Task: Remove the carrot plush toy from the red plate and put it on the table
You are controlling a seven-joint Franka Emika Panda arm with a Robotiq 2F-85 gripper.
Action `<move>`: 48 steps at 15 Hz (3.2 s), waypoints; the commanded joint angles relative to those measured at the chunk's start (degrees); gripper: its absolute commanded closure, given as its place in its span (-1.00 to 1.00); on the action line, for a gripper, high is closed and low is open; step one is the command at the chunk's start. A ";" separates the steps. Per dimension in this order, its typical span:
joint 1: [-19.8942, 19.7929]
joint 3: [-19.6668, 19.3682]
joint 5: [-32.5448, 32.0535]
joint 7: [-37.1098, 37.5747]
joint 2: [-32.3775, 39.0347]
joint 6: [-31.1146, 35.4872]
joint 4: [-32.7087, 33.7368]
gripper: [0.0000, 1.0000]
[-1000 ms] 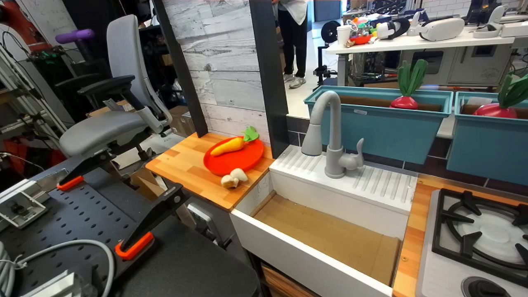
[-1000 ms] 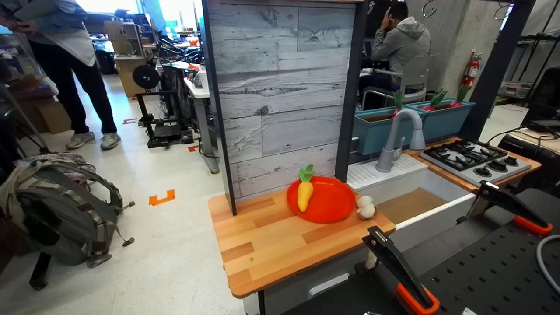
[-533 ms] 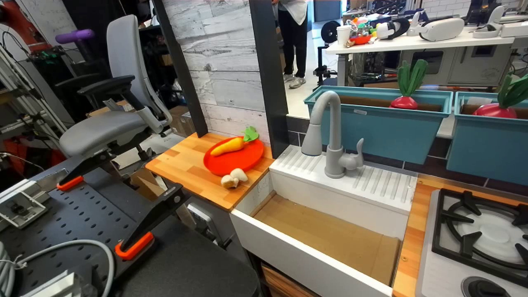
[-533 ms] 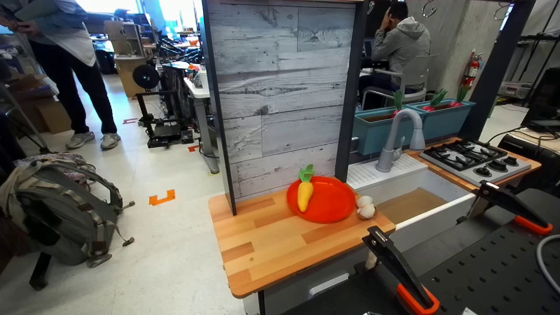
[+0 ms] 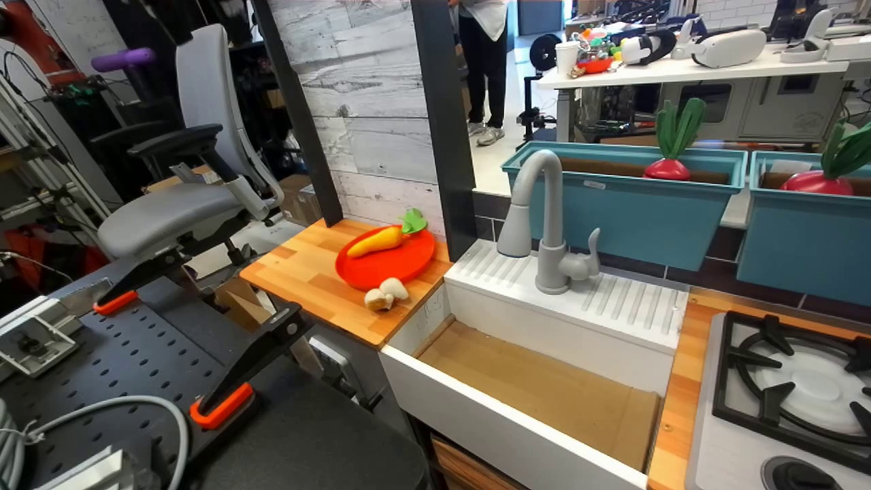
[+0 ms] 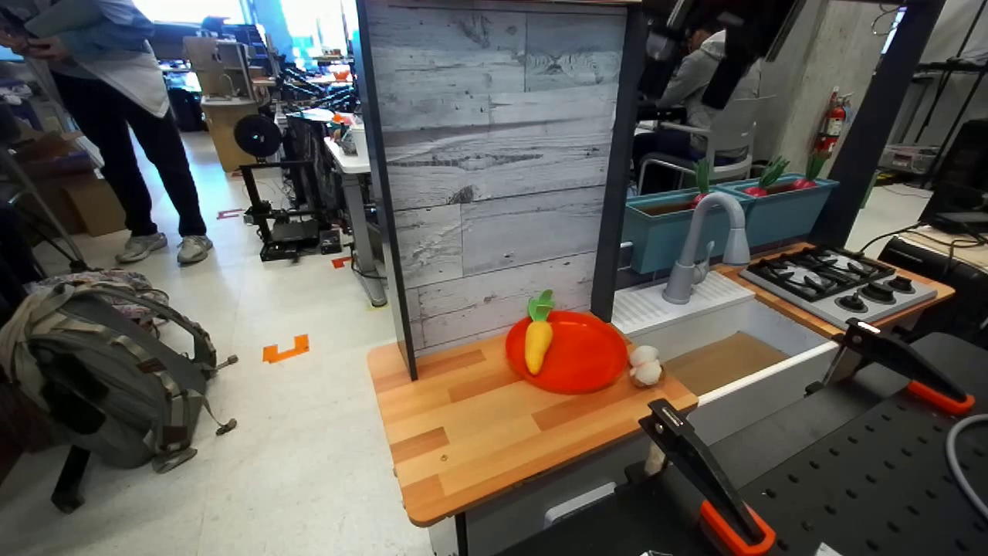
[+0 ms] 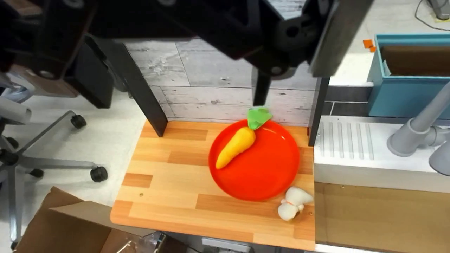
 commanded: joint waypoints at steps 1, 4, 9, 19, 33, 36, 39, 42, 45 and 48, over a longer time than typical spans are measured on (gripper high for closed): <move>-0.19 1.59 4.03 0.25 12.79 7.10 5.06 -1.00; -2.46 4.31 7.86 -0.83 22.69 7.75 10.65 -1.00; -8.99 10.69 9.45 1.31 36.74 10.81 21.09 -1.00; -8.81 9.88 -0.09 14.51 56.85 7.74 37.68 -1.00; -8.02 9.68 -2.90 20.63 68.30 6.49 49.99 -1.00; -8.30 9.95 -3.25 20.31 69.07 4.83 51.35 -0.31; -8.44 10.00 -3.38 20.17 69.44 3.63 52.42 0.16; -8.86 10.34 -3.20 19.69 69.68 2.55 53.30 0.60; -9.63 11.02 -2.75 18.93 68.88 2.95 52.95 0.98; -10.91 12.49 -2.13 17.57 66.75 4.43 50.48 1.00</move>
